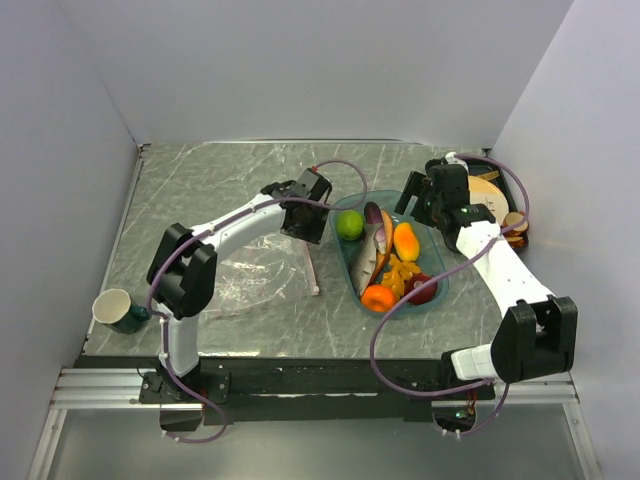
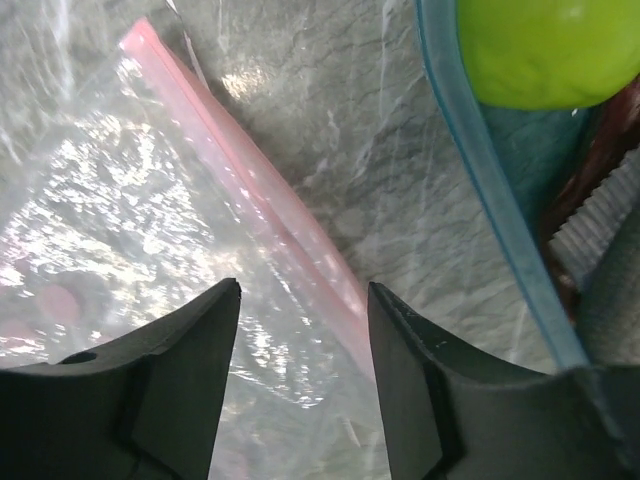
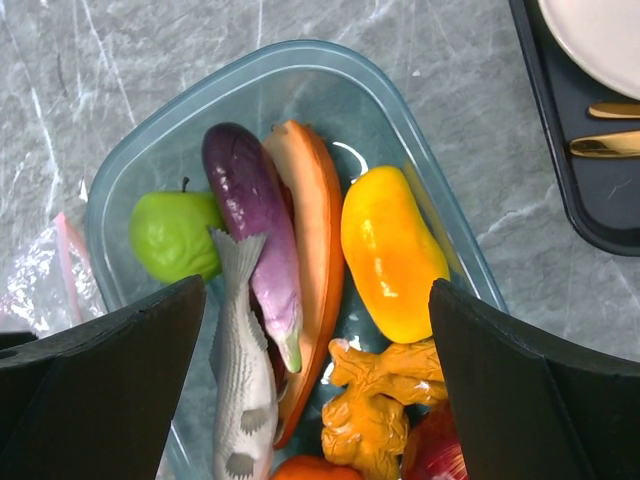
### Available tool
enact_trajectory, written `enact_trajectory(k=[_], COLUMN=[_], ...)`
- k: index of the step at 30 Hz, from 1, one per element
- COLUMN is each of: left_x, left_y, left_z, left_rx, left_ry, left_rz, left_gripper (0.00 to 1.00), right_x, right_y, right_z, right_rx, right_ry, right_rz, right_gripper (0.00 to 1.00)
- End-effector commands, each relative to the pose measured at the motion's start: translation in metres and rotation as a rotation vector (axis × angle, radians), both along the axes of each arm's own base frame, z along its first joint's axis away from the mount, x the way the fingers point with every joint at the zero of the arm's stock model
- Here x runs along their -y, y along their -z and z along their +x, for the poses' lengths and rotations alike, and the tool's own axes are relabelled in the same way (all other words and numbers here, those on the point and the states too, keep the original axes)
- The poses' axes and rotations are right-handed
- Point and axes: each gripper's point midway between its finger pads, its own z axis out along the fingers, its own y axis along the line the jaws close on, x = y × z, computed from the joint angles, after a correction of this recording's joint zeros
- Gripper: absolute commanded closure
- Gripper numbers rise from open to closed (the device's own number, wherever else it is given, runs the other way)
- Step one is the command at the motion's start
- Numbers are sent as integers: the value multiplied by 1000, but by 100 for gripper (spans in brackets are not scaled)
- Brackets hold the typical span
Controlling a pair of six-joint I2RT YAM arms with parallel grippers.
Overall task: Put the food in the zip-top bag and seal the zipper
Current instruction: Adjust the zipper food storage bag at the center of the board, then open the zipper of the food storage bag at the center of the board.
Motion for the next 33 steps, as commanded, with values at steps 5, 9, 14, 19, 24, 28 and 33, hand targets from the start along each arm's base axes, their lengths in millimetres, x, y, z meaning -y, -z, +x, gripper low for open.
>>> enact_trajectory(k=[5, 9, 14, 19, 24, 28, 33], left_x=[29, 33, 29, 26, 24, 19, 10], left_y=[4, 13, 21, 16, -10, -19, -28], left_z=[-7, -6, -2, -3, -3, -4, -2], left_rx=[-63, -89, -100, -96, -50, -32, 20], left_ry=[-227, -279, -337, -361, -358, -376, -411], left_rz=[-132, -143, -146, -174, -223, -225, -213], left_gripper=[37, 43, 46, 48, 41, 43, 40], right_x=[7, 11, 17, 22, 25, 27, 23], right_y=[-23, -22, -21, -20, -15, -13, -10], right_z=[17, 17, 16, 14, 13, 14, 14], right_rx=[67, 67, 65, 66, 56, 57, 47], right_ry=[4, 6, 9, 14, 20, 30, 6], right_rz=[5, 1, -2, 0, 9, 15, 27], right_gripper=[0, 0, 0, 0, 0, 0, 0])
